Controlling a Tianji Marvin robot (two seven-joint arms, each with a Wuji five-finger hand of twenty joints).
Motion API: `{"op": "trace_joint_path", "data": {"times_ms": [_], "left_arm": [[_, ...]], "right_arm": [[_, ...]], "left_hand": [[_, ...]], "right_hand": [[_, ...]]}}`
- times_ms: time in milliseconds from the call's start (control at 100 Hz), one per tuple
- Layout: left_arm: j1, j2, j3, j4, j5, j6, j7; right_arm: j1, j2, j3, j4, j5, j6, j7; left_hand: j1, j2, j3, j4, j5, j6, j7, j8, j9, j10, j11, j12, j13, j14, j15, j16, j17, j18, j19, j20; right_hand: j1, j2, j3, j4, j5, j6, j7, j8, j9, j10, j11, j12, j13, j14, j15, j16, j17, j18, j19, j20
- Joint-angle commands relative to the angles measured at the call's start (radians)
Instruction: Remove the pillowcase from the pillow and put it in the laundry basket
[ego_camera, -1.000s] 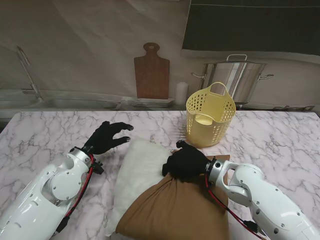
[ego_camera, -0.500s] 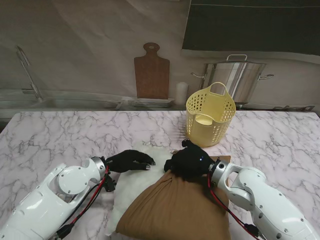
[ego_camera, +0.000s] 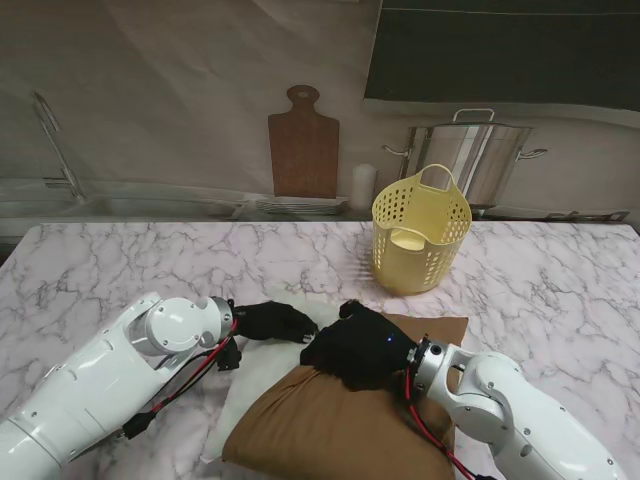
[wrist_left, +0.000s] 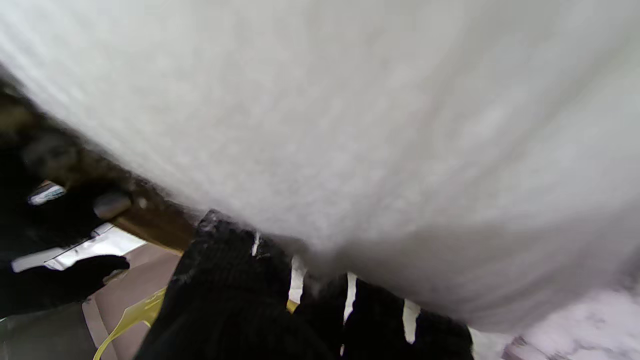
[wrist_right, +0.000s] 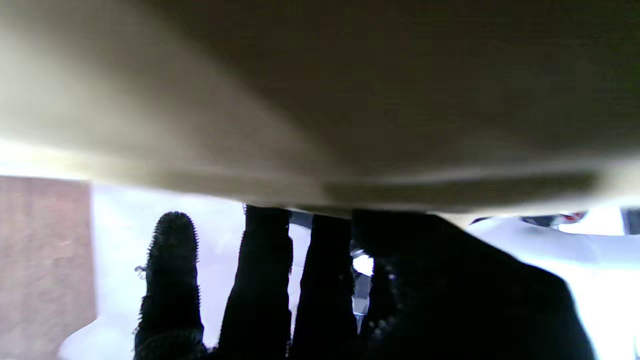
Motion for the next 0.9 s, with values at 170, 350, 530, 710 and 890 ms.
{"op": "trace_joint_path", "data": {"times_ms": [170,350,530,710,890], "left_arm": [[-0.005,-0.011,0.042,0.059,-0.006,0.038,-0.046],[-0.009,-0.01,0.037,0.063,0.011,0.052,-0.043],[-0.026,-0.005,0.036,0.067,0.051,0.075,-0.048],[-0.026,-0.005,0.016,0.068,0.076,0.085,-0.041],[-0.039,-0.006,0.025,0.092,0.079,0.092,-0.042]], "right_arm": [[0.025,-0.007,-0.045,0.002,0.068,-0.047,0.132],[-0.017,-0.014,-0.019,-0.008,0.147,-0.054,0.151],[-0.096,-0.017,0.062,-0.049,0.2,-0.067,0.166],[-0.164,-0.005,0.14,-0.097,0.21,-0.073,0.238],[-0.188,-0.006,0.159,-0.106,0.202,-0.042,0.241]], "left_hand": [[-0.007,0.053,-0.016,0.007,-0.038,0.038,-0.086,-0.065,-0.058,0.055,-0.049,-0.046,0.013,0.122,0.026,-0.012,-0.002,0.054,1.024,0.019],[-0.004,0.052,-0.015,0.007,-0.036,0.04,-0.084,-0.062,-0.063,0.058,-0.05,-0.045,0.01,0.123,0.028,-0.01,0.002,0.054,1.031,0.03],[-0.003,0.057,-0.015,0.007,-0.039,0.039,-0.083,-0.059,-0.07,0.058,-0.051,-0.044,0.006,0.124,0.029,-0.008,0.004,0.049,1.037,0.037],[-0.003,0.056,-0.016,0.007,-0.042,0.037,-0.086,-0.059,-0.071,0.059,-0.051,-0.044,0.008,0.125,0.033,-0.006,0.007,0.053,1.046,0.044],[-0.008,0.059,-0.016,0.007,-0.045,0.037,-0.089,-0.062,-0.077,0.059,-0.052,-0.044,0.007,0.124,0.034,-0.005,0.006,0.051,1.049,0.047]], "right_hand": [[0.166,-0.15,0.222,-0.074,-0.093,-0.088,-0.103,-0.144,0.069,-0.035,0.213,0.401,0.036,-0.05,0.062,0.11,-0.036,0.019,-0.055,-0.062],[0.176,-0.054,0.239,0.002,0.571,-0.218,0.363,0.144,-0.076,0.051,0.064,0.195,-0.075,-0.015,0.005,0.018,-0.052,0.011,-0.078,-0.066],[0.099,-0.079,0.159,-0.029,0.404,-0.164,0.377,0.344,-0.072,0.05,0.052,0.172,-0.075,-0.006,0.009,0.019,-0.065,0.018,-0.096,-0.058],[-0.359,-0.207,-0.174,-0.063,0.243,-0.123,0.375,0.278,-0.092,0.058,0.01,0.101,-0.106,0.019,-0.026,0.019,-0.087,0.039,-0.161,-0.023],[-0.49,0.047,-0.427,0.004,0.775,-0.023,0.495,0.258,0.116,0.025,0.074,0.15,-0.009,-0.005,0.05,0.086,-0.078,0.043,-0.163,-0.006]]}}
